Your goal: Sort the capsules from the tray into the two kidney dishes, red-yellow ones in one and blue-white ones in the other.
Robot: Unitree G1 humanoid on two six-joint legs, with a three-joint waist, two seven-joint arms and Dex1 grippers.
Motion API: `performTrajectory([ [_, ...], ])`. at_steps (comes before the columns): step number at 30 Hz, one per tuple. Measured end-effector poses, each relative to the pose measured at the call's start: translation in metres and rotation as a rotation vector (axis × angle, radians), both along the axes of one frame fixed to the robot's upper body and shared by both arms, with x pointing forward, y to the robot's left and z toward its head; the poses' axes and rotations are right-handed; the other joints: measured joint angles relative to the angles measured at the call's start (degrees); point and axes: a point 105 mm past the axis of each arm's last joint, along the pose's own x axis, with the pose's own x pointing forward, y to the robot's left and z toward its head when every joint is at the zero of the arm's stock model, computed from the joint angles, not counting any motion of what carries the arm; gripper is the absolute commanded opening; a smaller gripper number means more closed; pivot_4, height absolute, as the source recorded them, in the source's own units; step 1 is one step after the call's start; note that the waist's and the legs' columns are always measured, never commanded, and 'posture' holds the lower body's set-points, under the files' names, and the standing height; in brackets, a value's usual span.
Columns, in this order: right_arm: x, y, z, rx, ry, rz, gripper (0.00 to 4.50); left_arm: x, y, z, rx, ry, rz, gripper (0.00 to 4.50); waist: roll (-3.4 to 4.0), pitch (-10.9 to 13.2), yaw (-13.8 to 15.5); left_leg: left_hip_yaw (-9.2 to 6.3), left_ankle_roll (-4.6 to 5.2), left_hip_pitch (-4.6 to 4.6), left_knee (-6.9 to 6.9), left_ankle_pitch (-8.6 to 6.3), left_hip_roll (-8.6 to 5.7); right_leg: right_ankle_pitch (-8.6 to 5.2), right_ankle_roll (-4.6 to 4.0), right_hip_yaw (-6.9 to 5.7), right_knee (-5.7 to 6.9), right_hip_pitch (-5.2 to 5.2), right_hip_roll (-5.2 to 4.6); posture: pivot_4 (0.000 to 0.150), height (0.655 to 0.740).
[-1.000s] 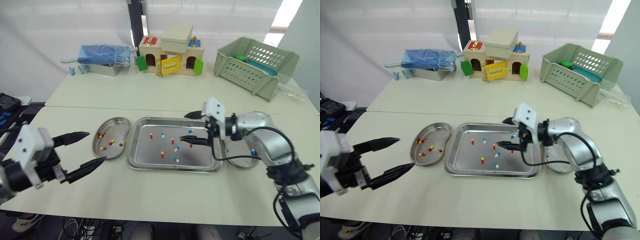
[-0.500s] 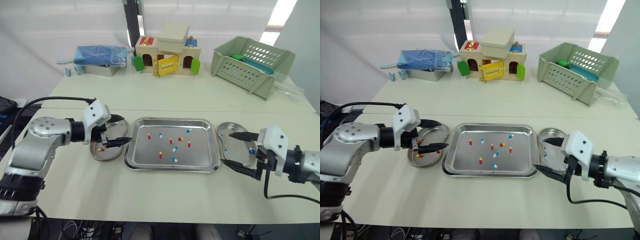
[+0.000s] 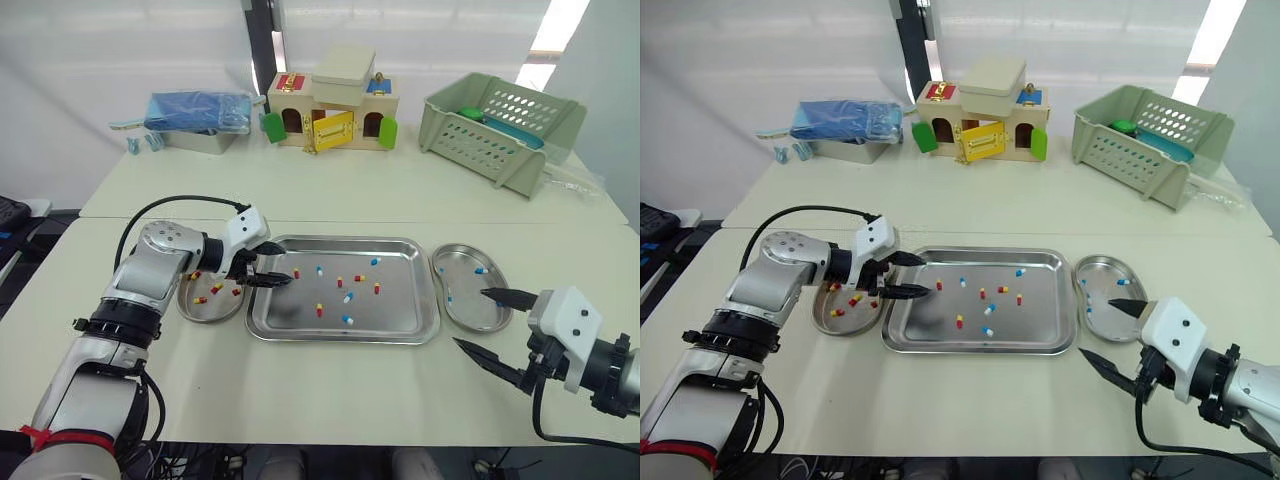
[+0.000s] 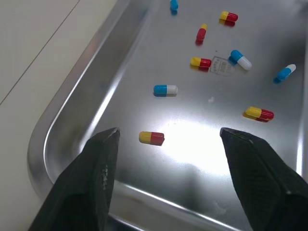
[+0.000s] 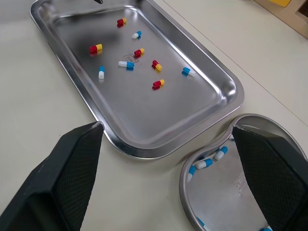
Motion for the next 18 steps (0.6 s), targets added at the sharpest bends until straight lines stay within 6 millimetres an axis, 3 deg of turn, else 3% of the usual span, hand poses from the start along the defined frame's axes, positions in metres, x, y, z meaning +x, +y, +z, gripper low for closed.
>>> performTrajectory([
  [4,-0.001,0.001,0.002,0.0,-0.012,-0.005,4.5,0.008,0.006,-0.008,0.035,-0.013,0.048,2.67,-0.01,-0.01,0.15,-0.02,0.0,0.0,0.02,0.0,-0.01,0.0,0.0,-0.01,0.0,0.03,-0.01,0.15,0.74],
  [18,-0.005,0.002,0.0,-0.011,0.001,0.007,4.5,0.02,-0.008,-0.031,0.035,-0.016,0.056,2.67,-0.05,-0.02,0.12,-0.03,0.0,0.01,0.03,0.0,-0.01,0.0,0.01,-0.04,0.01,0.04,-0.01,0.15,0.74],
])
